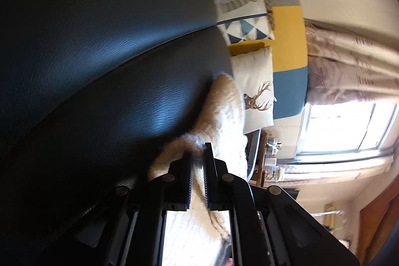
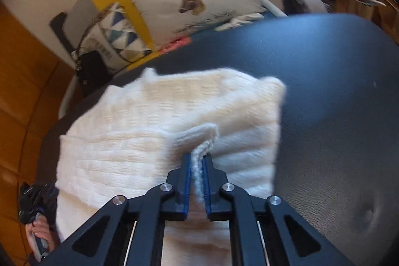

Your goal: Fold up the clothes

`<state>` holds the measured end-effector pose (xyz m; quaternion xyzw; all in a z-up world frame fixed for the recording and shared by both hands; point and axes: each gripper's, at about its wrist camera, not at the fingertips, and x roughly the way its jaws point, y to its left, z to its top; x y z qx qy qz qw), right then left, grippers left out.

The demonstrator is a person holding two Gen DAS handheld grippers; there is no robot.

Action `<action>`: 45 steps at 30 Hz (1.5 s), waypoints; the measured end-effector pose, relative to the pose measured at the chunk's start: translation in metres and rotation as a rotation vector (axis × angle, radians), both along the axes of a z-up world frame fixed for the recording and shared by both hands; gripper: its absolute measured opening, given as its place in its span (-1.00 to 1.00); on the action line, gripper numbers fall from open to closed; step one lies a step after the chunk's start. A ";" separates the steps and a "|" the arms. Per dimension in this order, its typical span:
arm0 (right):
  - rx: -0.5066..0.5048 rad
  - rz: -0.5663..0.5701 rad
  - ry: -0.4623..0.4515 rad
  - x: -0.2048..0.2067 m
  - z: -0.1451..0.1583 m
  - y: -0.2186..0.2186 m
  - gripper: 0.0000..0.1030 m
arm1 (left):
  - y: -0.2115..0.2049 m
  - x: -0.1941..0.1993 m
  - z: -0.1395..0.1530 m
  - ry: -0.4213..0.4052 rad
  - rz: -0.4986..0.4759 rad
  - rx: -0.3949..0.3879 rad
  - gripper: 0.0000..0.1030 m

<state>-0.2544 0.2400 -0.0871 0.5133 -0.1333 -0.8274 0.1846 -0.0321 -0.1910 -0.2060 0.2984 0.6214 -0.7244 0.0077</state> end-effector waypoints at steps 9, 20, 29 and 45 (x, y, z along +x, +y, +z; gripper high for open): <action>0.124 -0.026 0.010 -0.007 -0.004 -0.002 -0.87 | 0.005 -0.007 0.006 -0.102 -0.057 -0.136 -0.81; 0.070 0.005 0.137 0.023 0.038 -0.008 -0.46 | 0.012 0.021 0.068 0.059 -0.077 -0.200 -0.57; 0.212 0.130 0.046 0.021 -0.014 -0.065 -0.46 | 0.036 -0.079 0.031 -0.163 -0.214 -0.439 -0.83; 0.366 0.470 0.100 0.000 0.003 -0.132 -0.36 | 0.075 -0.154 0.050 -0.199 -0.484 -0.878 -0.81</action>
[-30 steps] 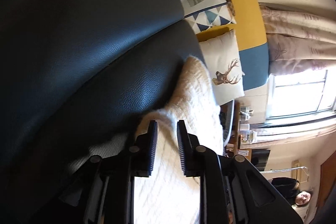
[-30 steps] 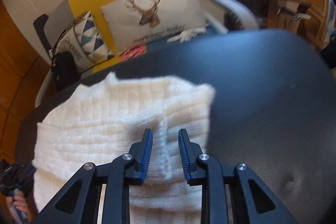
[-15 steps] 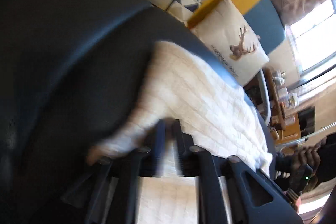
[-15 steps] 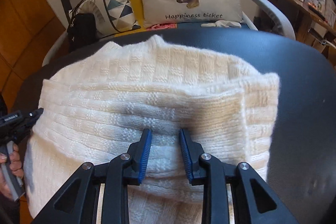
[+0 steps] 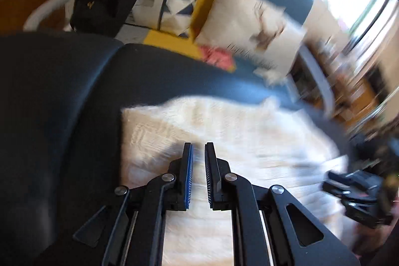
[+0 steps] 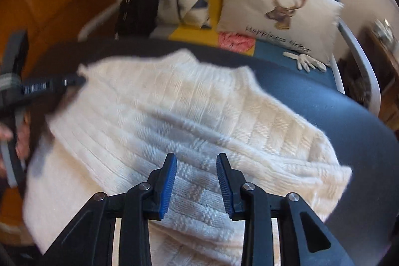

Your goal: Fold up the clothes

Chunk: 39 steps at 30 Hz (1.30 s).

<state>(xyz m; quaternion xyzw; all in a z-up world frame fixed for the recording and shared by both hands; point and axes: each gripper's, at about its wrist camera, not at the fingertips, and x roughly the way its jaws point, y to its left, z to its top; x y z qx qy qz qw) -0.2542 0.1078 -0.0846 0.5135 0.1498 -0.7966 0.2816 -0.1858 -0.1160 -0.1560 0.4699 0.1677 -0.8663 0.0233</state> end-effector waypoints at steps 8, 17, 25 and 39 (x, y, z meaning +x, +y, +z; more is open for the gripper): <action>0.022 -0.075 0.063 -0.012 -0.008 0.004 -0.74 | 0.005 0.001 0.002 0.028 -0.006 -0.089 -0.78; -0.206 -0.123 -0.108 0.034 0.012 0.061 -0.56 | 0.055 0.059 0.026 0.180 -0.262 -0.245 -0.77; 0.017 -0.117 -0.017 0.068 -0.006 0.042 -0.56 | 0.086 0.080 0.012 0.119 -0.340 -0.397 -0.77; -0.103 -0.143 0.056 0.064 0.004 -0.004 -0.40 | 0.026 0.080 0.025 0.149 -0.075 -0.066 -0.54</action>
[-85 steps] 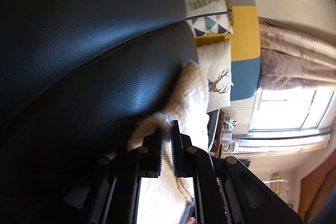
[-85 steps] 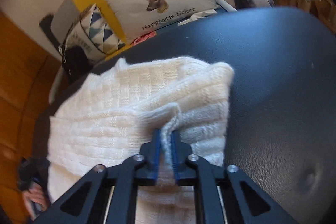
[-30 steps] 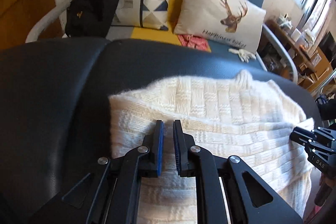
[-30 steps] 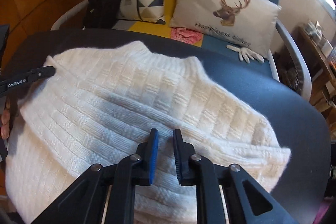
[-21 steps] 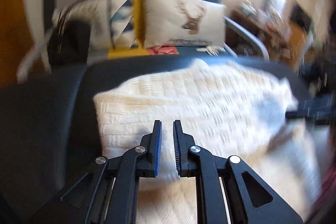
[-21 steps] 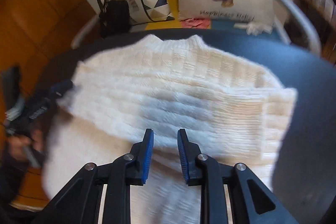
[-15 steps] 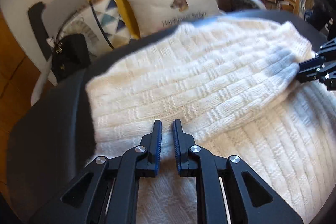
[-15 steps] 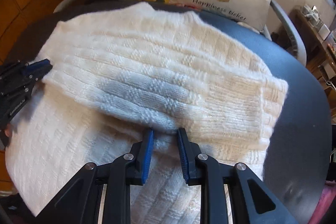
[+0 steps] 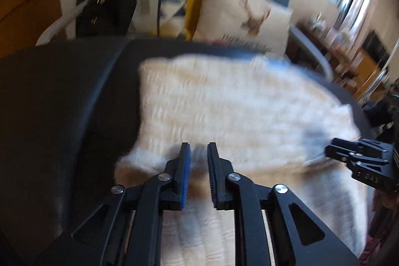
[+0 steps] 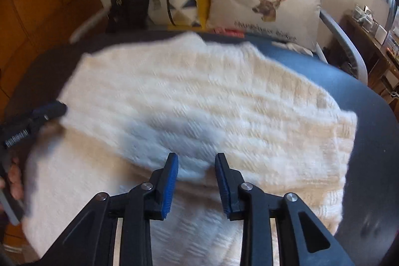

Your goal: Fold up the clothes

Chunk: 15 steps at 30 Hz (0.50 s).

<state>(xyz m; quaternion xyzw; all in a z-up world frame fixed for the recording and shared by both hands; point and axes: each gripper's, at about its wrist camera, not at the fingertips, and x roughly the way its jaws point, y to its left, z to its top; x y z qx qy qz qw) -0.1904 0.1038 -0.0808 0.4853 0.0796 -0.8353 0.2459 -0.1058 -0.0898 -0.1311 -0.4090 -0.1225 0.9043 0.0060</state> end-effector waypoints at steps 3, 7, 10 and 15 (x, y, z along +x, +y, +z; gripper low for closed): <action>-0.035 0.000 0.026 -0.014 0.015 -0.017 -0.30 | 0.005 -0.015 0.019 0.052 -0.015 0.000 -0.20; -0.044 -0.044 0.005 -0.039 0.004 -0.038 -0.09 | -0.005 -0.060 0.010 -0.025 0.019 -0.047 -0.19; 0.014 -0.071 -0.045 -0.052 -0.024 -0.044 -0.08 | -0.016 -0.081 -0.020 -0.149 0.048 -0.110 -0.19; 0.025 -0.077 0.055 -0.046 -0.004 -0.025 -0.08 | -0.036 -0.072 -0.012 -0.077 0.071 -0.057 -0.19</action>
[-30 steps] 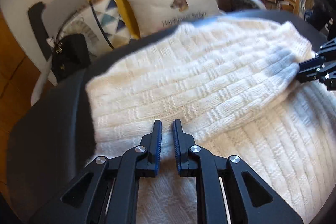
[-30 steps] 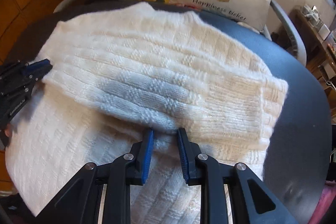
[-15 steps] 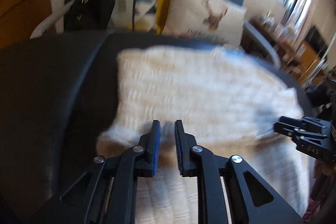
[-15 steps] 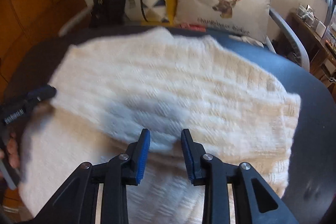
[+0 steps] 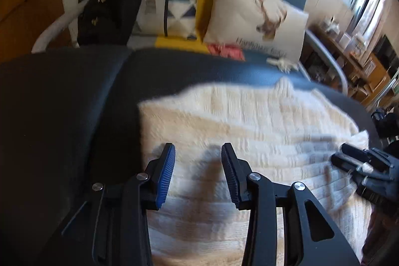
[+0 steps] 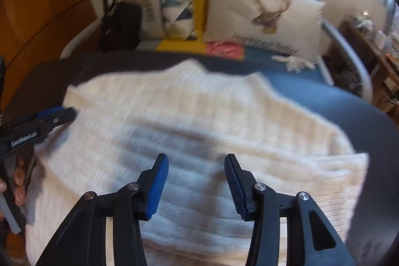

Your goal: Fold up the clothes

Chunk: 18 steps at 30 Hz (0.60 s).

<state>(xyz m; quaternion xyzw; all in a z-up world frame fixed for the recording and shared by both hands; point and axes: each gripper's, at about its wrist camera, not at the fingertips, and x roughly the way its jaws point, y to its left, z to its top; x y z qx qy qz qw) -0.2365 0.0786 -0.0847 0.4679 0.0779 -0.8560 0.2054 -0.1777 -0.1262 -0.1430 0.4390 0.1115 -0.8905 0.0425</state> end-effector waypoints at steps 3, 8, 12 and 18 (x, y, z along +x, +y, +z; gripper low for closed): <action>-0.015 -0.053 -0.023 -0.018 0.002 0.020 -0.07 | -0.009 -0.012 0.001 -0.005 0.024 0.009 -0.16; 0.048 -0.076 -0.096 -0.029 -0.016 0.030 -0.05 | -0.022 -0.028 -0.010 -0.099 0.083 0.025 -0.15; -0.026 -0.076 -0.030 -0.041 0.005 0.026 -0.05 | -0.022 -0.027 0.009 0.003 0.068 0.110 -0.15; -0.123 -0.069 -0.103 -0.090 -0.007 0.010 -0.05 | 0.010 -0.072 0.005 -0.082 -0.011 0.043 -0.15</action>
